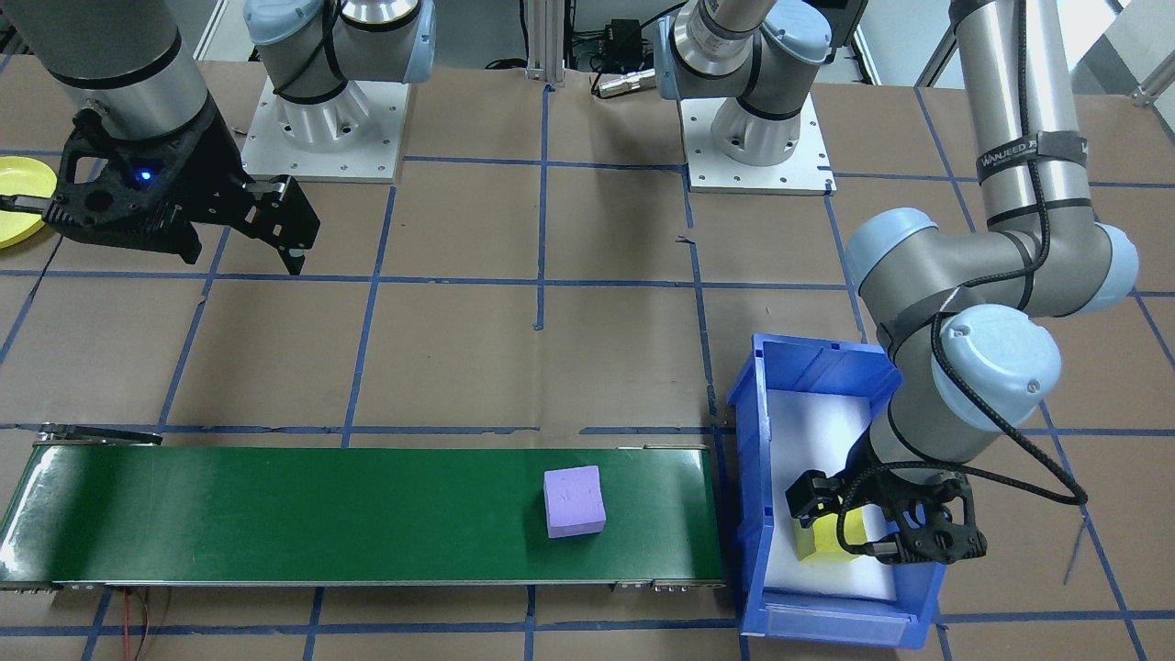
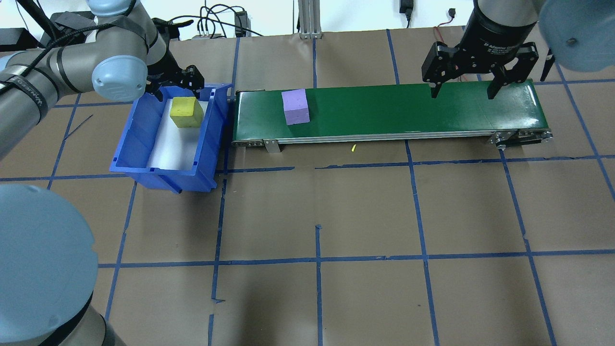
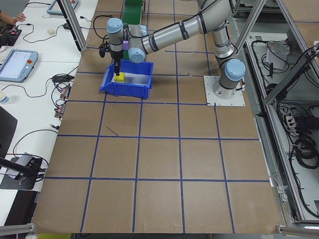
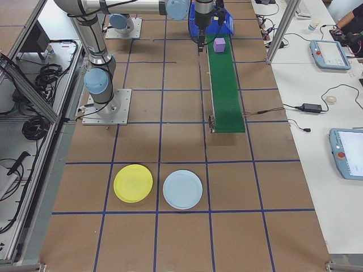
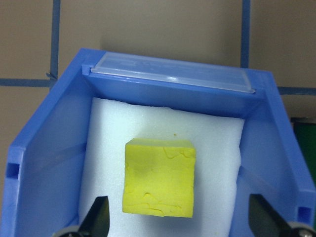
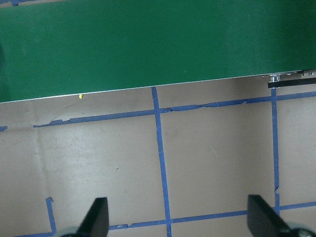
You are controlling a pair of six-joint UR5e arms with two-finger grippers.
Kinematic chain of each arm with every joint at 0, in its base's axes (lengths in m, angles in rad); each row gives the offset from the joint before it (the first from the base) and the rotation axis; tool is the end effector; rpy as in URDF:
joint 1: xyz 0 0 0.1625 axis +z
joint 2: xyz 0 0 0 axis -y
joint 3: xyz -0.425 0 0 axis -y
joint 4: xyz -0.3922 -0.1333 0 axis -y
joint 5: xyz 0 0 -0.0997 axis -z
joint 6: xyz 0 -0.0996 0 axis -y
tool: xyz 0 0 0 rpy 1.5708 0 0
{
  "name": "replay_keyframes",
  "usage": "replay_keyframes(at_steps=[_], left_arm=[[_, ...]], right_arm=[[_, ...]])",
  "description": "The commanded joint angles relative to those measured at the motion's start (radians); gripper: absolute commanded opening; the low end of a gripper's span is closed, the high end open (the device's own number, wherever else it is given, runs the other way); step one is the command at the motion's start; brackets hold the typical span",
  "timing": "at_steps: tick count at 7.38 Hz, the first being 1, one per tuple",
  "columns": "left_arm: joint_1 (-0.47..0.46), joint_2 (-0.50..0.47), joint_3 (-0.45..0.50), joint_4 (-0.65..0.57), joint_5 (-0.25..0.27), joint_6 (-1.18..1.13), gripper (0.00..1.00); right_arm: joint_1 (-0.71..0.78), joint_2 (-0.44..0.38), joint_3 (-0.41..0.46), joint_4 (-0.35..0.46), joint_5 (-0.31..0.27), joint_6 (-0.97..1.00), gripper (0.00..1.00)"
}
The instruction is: Move block left to right into plate
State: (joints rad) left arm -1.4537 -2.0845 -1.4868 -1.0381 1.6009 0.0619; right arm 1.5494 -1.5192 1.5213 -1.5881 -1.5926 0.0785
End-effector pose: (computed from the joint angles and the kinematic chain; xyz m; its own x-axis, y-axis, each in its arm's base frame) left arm -0.0506 -0.6854 0.2805 -0.9976 -0.0585 -0.0362 -0.0546 0.9934 -0.1008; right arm 0.1201 -0.5180 0.4881 -0.9948 0.1000 0.0205 0.0997 0.9949 -0.0169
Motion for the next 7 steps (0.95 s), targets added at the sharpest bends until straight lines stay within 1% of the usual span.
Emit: replay_keyframes(at_steps=[1,2,3,4,5,6,7], left_arm=[[0.003,-0.037,0.005,0.019,0.001,0.001,0.99],[0.007,-0.063,-0.001,0.048,0.001,0.001,0.98],[0.007,-0.083,-0.009,0.070,0.001,0.002,0.92],[0.007,-0.085,-0.015,0.070,0.004,0.012,0.58],[0.006,-0.082,-0.006,0.069,0.002,0.013,0.36],[0.007,-0.066,0.005,0.056,0.002,0.010,0.31],[0.006,-0.034,0.011,0.021,-0.001,0.000,0.30]], right_arm=[[-0.014,0.001,-0.016,0.049,-0.001,-0.009,1.00],[-0.014,0.004,-0.012,0.042,-0.004,-0.006,1.00],[-0.018,0.022,-0.007,-0.001,0.012,0.004,1.00],[-0.035,0.045,0.009,-0.106,-0.003,-0.003,1.00],[-0.061,0.107,0.026,-0.142,0.008,-0.009,1.00],[-0.105,0.161,0.030,-0.209,0.011,-0.070,1.00],[-0.158,0.197,0.030,-0.229,0.014,-0.124,1.00]])
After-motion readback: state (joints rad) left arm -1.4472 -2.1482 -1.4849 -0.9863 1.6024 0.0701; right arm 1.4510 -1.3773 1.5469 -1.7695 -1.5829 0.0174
